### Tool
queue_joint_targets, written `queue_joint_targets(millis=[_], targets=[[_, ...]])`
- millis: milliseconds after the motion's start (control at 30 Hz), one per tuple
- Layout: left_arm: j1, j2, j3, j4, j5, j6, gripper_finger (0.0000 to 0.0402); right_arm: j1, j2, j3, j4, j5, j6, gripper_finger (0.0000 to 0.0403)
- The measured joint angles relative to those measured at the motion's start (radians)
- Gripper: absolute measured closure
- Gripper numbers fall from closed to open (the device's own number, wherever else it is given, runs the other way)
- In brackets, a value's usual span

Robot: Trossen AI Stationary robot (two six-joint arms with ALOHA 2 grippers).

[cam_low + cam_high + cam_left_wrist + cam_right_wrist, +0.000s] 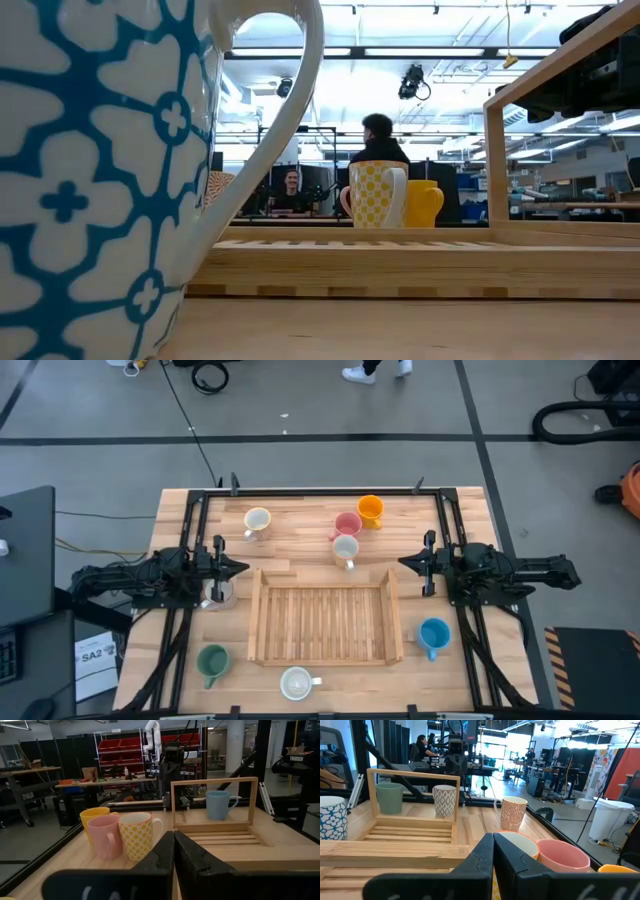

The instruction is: Place coffee mugs

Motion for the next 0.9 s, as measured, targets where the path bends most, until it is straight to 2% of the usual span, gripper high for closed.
queue_joint_targets(millis=[900], targets=[[0.0,0.0,0.0,0.0,0.0,0.0,0.0388,0.0,0.0,0.0,0.0,0.005,-0.003,0.0391]])
